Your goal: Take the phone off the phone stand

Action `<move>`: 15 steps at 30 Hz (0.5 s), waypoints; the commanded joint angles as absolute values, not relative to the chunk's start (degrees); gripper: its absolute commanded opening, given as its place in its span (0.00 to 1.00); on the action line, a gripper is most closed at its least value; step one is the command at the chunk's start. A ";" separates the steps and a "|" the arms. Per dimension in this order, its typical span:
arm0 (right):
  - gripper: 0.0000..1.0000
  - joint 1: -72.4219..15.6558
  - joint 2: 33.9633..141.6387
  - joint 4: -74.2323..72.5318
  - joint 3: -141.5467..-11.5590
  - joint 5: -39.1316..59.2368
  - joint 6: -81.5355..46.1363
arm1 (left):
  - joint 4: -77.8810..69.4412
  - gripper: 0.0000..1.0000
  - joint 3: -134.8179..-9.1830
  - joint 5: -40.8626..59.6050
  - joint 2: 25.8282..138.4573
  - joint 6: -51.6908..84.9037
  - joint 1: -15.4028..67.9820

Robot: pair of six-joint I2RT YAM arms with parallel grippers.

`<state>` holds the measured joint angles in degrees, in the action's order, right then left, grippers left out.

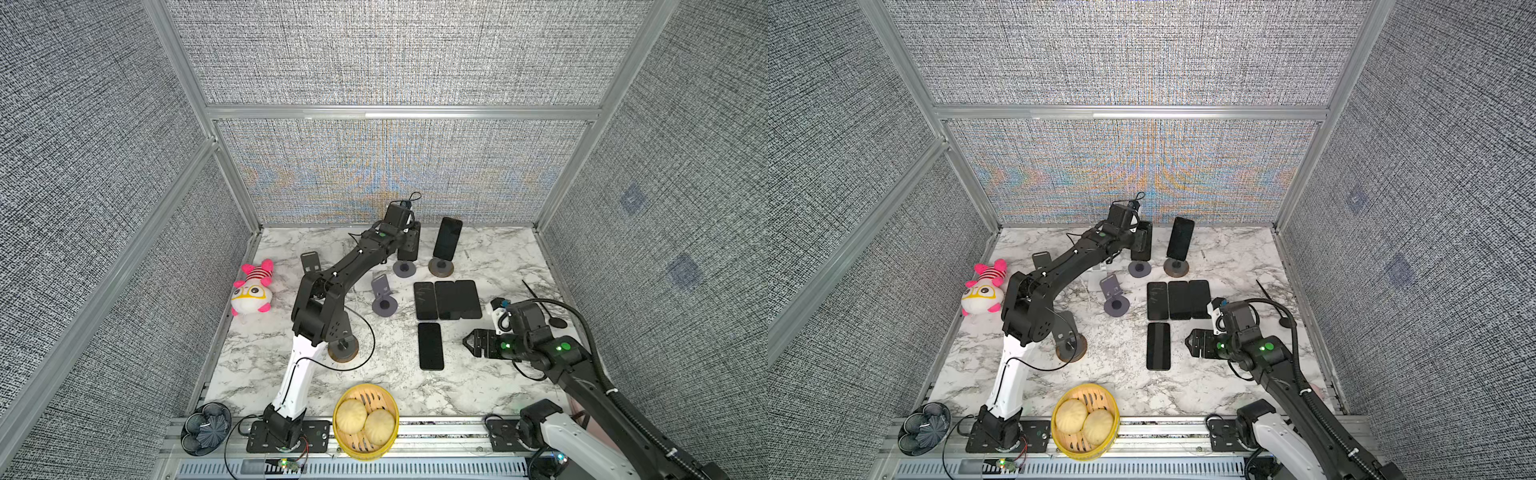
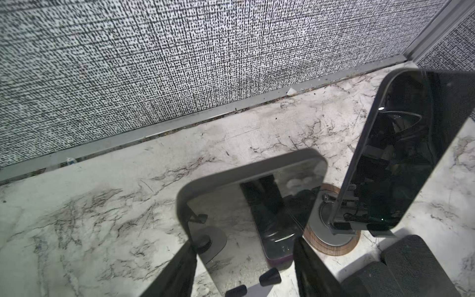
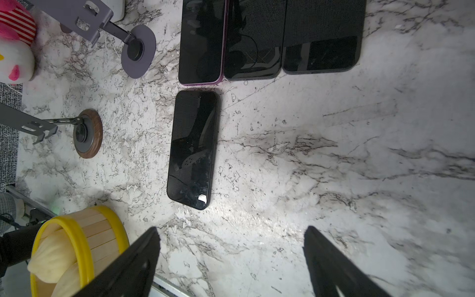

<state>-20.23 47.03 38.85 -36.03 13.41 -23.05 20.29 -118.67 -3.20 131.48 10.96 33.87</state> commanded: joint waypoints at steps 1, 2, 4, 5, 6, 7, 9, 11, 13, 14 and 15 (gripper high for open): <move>0.88 -20.30 46.93 39.29 -36.46 13.78 -22.94 | 20.12 0.60 -118.39 -2.40 130.35 11.22 33.80; 0.88 -20.25 46.86 39.34 -36.48 13.95 -22.96 | 20.28 0.59 -118.32 -2.24 130.10 11.33 33.75; 0.88 -20.27 46.52 39.53 -36.58 14.24 -22.85 | 20.38 0.58 -118.17 -1.81 129.49 11.57 33.84; 0.87 -20.29 46.38 39.55 -36.56 14.28 -22.81 | 20.29 0.57 -117.92 -1.55 129.00 11.68 33.75; 0.87 -20.24 46.24 39.73 -36.73 14.26 -22.69 | 20.30 0.57 -117.67 -1.34 128.53 11.79 33.77; 0.87 -20.26 46.23 39.93 -36.82 14.16 -22.53 | 20.37 0.56 -117.45 -1.32 128.06 12.01 33.74; 0.86 -20.27 46.25 40.13 -37.12 14.17 -22.17 | 21.35 0.56 -117.59 -1.16 127.23 12.04 33.75; 0.86 -20.22 46.38 40.14 -37.24 14.28 -21.99 | 21.95 0.56 -117.59 -1.10 126.69 11.80 33.76; 0.86 -20.26 46.63 40.15 -37.59 14.32 -21.98 | 22.56 0.56 -117.90 -1.39 126.80 11.71 33.79; 0.86 -20.30 46.67 40.18 -37.76 14.40 -21.97 | 22.89 0.58 -118.11 -1.65 127.07 11.69 33.77; 0.86 -20.23 46.77 40.46 -37.92 14.42 -21.96 | 23.15 0.63 -118.28 -2.12 127.38 11.70 33.83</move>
<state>-20.18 46.63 39.64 -37.21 13.96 -22.59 21.65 -117.84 -1.50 127.15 11.57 33.87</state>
